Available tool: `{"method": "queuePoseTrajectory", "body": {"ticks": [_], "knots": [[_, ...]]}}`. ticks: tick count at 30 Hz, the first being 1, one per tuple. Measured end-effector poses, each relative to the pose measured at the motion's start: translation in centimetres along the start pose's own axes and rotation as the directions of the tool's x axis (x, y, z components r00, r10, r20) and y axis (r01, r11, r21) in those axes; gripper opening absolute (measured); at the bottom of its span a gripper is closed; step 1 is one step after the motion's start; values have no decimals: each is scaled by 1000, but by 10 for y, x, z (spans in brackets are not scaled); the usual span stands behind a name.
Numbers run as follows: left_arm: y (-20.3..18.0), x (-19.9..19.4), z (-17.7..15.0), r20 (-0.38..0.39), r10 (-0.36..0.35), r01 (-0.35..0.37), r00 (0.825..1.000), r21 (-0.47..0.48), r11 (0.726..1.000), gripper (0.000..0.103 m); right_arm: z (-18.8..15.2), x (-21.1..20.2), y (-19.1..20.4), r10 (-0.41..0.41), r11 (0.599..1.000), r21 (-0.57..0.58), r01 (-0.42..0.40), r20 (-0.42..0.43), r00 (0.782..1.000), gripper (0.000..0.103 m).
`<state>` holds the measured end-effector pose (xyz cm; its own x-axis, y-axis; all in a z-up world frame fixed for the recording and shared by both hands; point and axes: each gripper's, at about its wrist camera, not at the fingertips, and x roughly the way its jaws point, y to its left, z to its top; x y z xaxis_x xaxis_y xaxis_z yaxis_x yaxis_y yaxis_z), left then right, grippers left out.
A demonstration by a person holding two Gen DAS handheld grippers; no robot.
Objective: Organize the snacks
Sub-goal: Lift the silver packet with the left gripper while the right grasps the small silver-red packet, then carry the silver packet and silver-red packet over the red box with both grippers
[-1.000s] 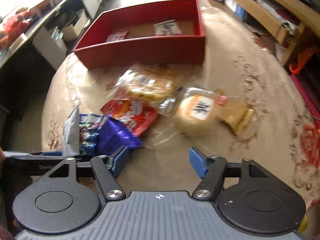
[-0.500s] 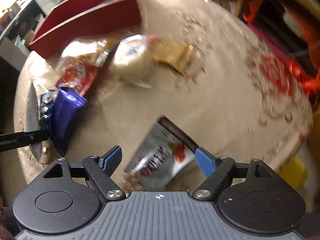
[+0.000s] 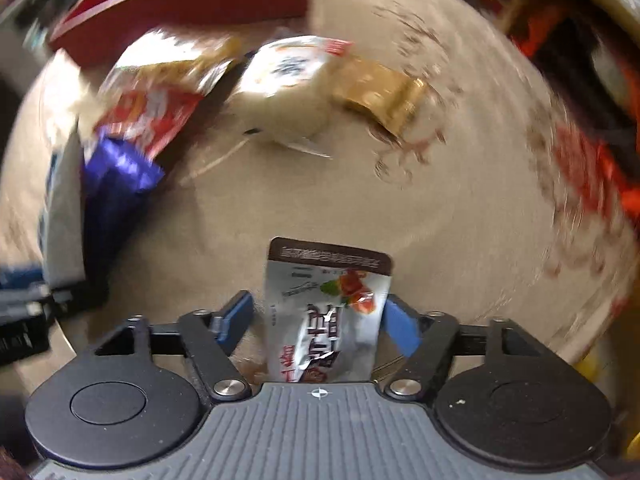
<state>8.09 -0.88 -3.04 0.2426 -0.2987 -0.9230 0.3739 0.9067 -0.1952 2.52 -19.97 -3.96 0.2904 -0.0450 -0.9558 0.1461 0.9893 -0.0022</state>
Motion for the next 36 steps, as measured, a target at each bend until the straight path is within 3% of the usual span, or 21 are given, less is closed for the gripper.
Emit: {"method": "queuePoseTrajectory", "body": {"ticks": [4, 8, 13, 15, 17, 22, 30, 36], "knots": [[-9, 9, -2, -21, 26, -25, 999, 33, 999, 43, 2, -1, 8, 3, 998, -65, -3, 0, 1000, 66], [-23, 16, -3, -25, 38, -36, 999, 63, 997, 58, -1, -5, 10, 54, 994, -97, -52, 10, 999, 65], [-33, 22, -5, -19, 73, -72, 997, 62, 995, 65, -2, -5, -5, 81, 994, -71, -80, 14, 997, 65], [-37, 24, -4, -12, 102, -101, 995, 60, 993, 61, -3, -8, -11, 91, 994, -64, -89, 22, 996, 65], [-42, 25, -4, 3, 131, -131, 991, 67, 989, 50, -2, -7, -20, 101, 994, -53, -100, 26, 995, 65], [-40, 23, -5, 10, 138, -138, 990, -12, 990, 36, -3, -16, -33, 125, 992, -26, -124, 61, 990, 65], [-43, 1, 2, 46, 173, -170, 984, -54, 984, 33, 9, -44, -39, 169, 985, -43, -165, 149, 974, 64], [-36, -11, 21, 94, 127, -119, 987, -85, 989, 33, 32, -50, -35, 171, 985, -60, -162, 176, 969, 64]]}}
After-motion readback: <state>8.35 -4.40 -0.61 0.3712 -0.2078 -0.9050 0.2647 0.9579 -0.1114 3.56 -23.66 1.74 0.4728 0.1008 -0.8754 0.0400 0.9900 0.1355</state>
